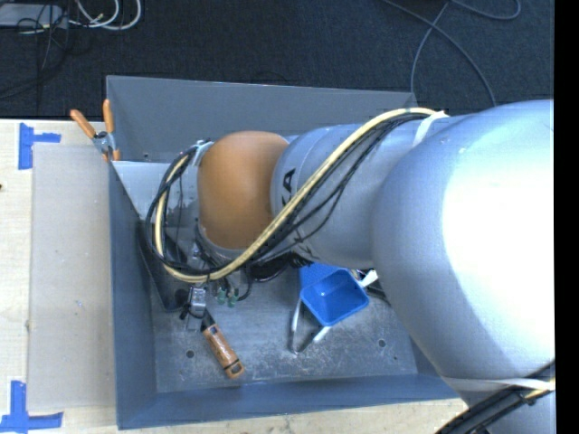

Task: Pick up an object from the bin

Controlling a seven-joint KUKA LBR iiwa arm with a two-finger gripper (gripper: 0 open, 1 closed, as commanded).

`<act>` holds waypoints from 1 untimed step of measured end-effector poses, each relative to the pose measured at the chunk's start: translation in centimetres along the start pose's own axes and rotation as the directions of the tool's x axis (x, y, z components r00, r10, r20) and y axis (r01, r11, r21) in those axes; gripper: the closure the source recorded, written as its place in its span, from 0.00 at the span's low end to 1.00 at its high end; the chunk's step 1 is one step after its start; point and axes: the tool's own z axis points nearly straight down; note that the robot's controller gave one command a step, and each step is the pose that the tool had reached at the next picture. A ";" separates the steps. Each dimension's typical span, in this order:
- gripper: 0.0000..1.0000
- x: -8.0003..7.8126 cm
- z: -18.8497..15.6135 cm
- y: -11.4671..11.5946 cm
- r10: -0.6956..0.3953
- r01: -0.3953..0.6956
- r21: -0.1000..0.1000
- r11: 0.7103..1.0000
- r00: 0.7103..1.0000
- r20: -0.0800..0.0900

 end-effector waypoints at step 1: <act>0.00 0.8 -2.7 1.0 0.190 -0.190 -0.002 0.982 0.982 0.002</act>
Offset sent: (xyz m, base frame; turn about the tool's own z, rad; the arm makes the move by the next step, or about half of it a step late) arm 0.0203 0.0132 -0.0331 0.2036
